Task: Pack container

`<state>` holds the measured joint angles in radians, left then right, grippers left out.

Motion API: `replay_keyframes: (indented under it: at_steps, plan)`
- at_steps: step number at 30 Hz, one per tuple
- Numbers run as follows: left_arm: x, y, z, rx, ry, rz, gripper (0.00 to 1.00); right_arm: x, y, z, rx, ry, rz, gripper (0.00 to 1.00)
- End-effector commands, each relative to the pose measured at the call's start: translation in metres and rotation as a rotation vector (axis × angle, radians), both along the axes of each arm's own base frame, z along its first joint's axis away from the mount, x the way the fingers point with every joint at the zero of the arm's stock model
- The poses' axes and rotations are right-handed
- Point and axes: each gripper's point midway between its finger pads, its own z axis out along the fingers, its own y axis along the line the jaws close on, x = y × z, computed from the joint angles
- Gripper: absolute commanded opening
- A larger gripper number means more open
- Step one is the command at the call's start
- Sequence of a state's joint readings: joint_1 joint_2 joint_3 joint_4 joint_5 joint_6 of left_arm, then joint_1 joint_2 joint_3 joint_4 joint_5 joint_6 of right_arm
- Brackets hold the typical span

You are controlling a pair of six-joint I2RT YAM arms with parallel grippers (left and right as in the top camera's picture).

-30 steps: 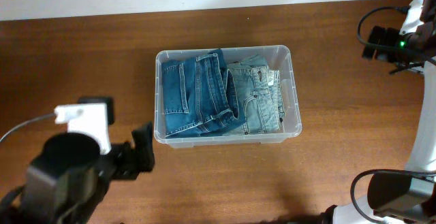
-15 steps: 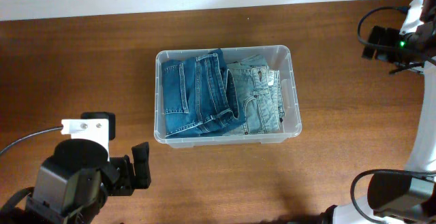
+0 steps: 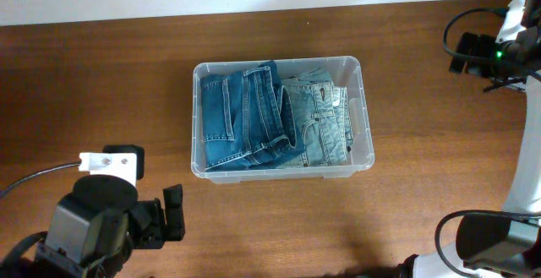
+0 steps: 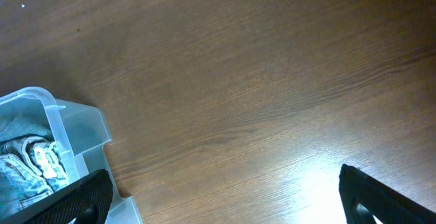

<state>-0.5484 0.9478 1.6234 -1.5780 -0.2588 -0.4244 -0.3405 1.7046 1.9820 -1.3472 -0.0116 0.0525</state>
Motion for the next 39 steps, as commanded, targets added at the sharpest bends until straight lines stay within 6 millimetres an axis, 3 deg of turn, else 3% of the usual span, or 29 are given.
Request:
replay_keyframes:
  at_steps: [1, 3, 12, 13, 19, 26, 39]
  plan:
    - [0.000, -0.001, -0.007, -0.005, 0.003, 0.001, 1.00, 0.001, -0.001, 0.002, -0.003, -0.005, -0.009, 0.98]
    - [0.002, -0.002, -0.012, -0.015, -0.015, 0.002, 1.00, 0.001, -0.001, 0.002, -0.003, -0.005, -0.009, 0.98]
    - [0.023, -0.015, -0.079, -0.092, -0.137, 0.001, 1.00, 0.001, -0.001, 0.002, -0.003, -0.005, -0.009, 0.99]
    - [0.029, -0.019, -0.092, -0.113, -0.172, 0.001, 1.00, 0.001, -0.001, 0.002, -0.003, -0.005, -0.009, 0.98]
    - [0.054, -0.032, -0.126, -0.192, -0.303, 0.008, 1.00, 0.001, -0.001, 0.002, -0.003, -0.005, -0.009, 0.99]
    - [0.074, -0.039, -0.151, -0.266, -0.428, 0.026, 1.00, 0.001, -0.001, 0.002, -0.003, -0.005, -0.009, 0.99]
    - [0.080, -0.030, -0.187, -0.347, -0.534, 0.046, 1.00, 0.001, -0.001, 0.002, -0.003, -0.005, -0.009, 0.98]
